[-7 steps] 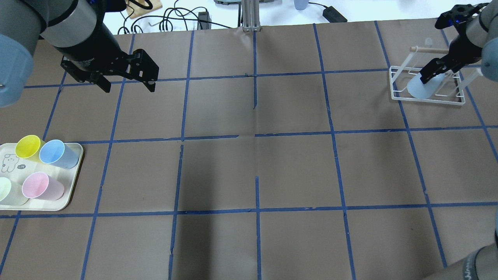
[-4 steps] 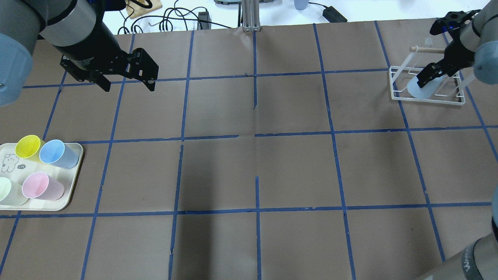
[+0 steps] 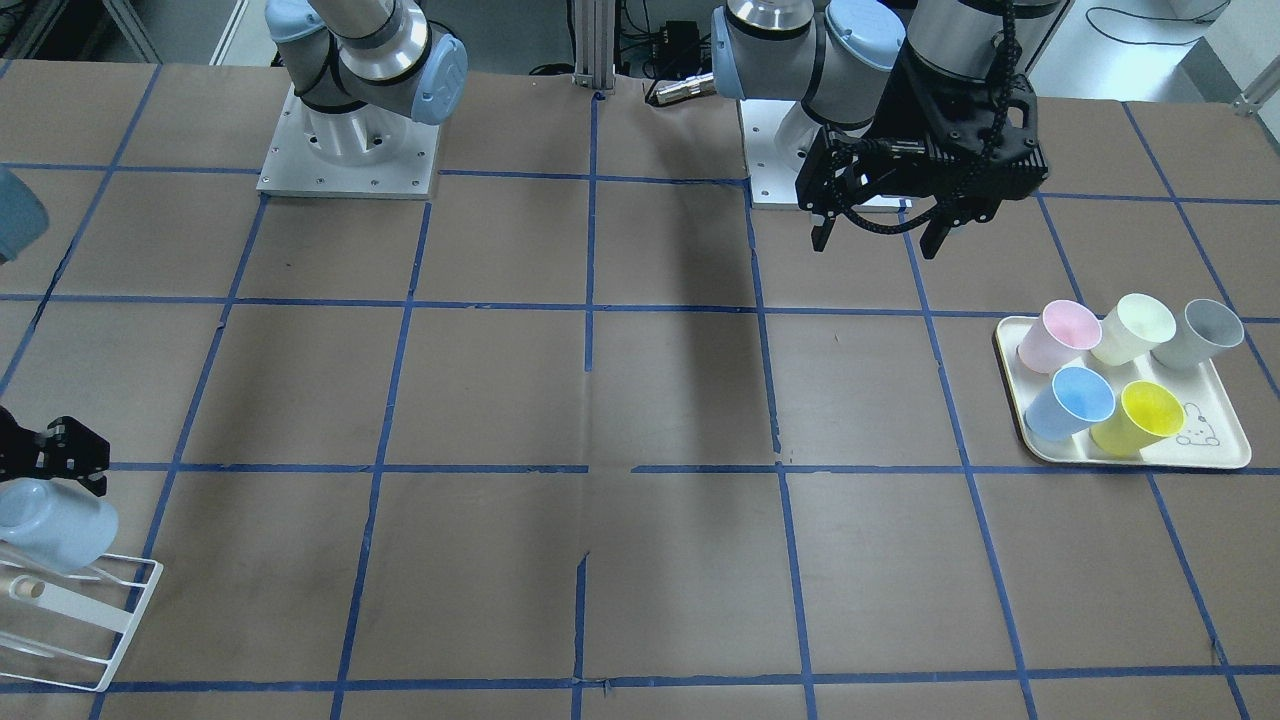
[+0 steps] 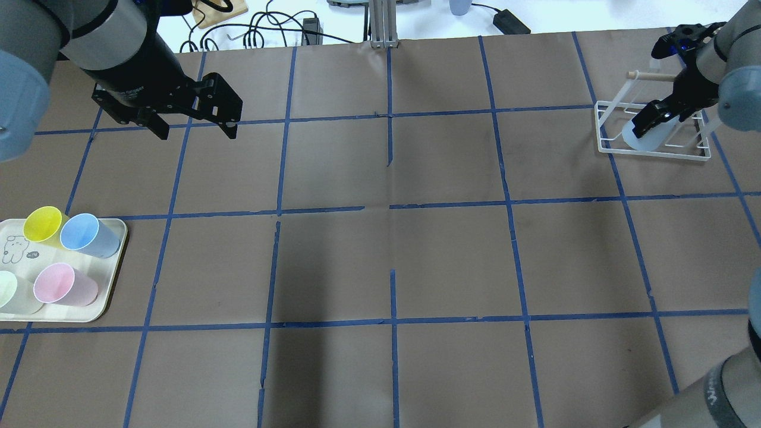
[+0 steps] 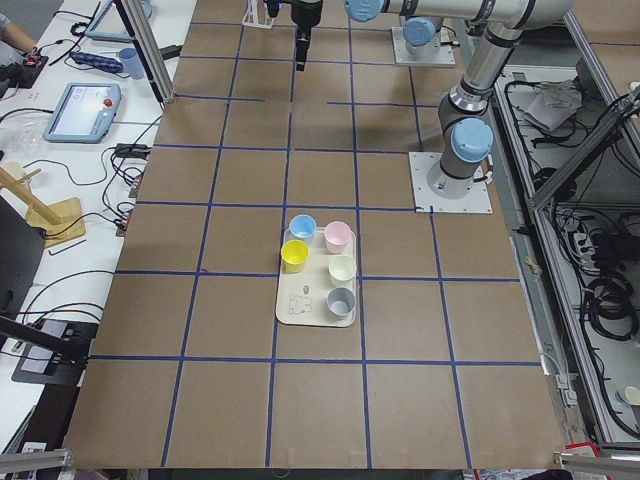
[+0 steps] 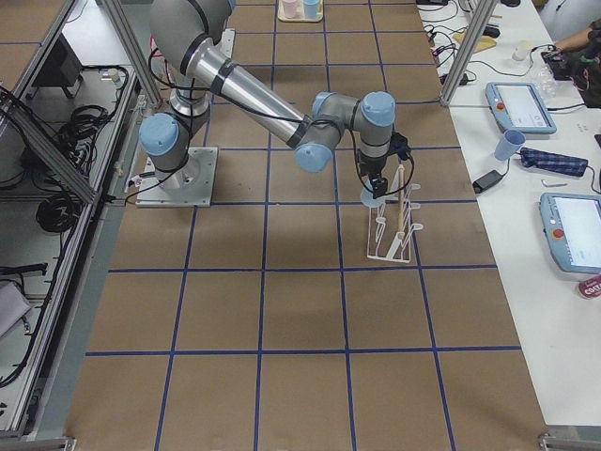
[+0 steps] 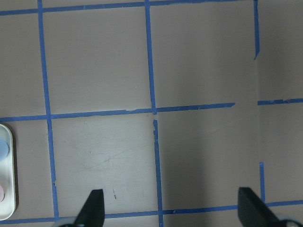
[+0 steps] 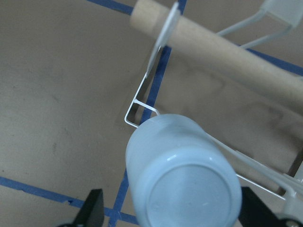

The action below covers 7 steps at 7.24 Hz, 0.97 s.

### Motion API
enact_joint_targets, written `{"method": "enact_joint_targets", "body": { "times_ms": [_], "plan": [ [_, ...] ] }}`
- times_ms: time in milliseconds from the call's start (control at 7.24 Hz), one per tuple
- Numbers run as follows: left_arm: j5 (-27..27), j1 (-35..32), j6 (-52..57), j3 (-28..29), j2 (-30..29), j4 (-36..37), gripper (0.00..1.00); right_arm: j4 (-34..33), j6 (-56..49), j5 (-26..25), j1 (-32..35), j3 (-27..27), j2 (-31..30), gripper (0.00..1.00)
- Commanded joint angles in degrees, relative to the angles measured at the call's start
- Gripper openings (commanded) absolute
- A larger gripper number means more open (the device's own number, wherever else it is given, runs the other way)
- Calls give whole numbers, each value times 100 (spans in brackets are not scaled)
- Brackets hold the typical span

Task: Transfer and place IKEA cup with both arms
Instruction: 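Close the right gripper on the light blue cup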

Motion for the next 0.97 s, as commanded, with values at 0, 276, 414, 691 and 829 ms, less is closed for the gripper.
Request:
{"method": "enact_joint_targets", "body": {
  "times_ms": [0,276,414,691,829],
  "plan": [
    [-9,3,0,11,0,0,100,-1,3,18,0,-29,21,97],
    [-9,3,0,3,9,0,100,17,3,18,0,-20,21,89],
    [-9,-6,0,3,9,0,100,17,3,9,0,-20,21,88],
    [-9,-6,0,-15,9,0,100,25,4,-17,0,-28,21,82],
    [-9,-6,0,-15,9,0,100,69,12,-17,0,-20,21,78]
  ]
}}
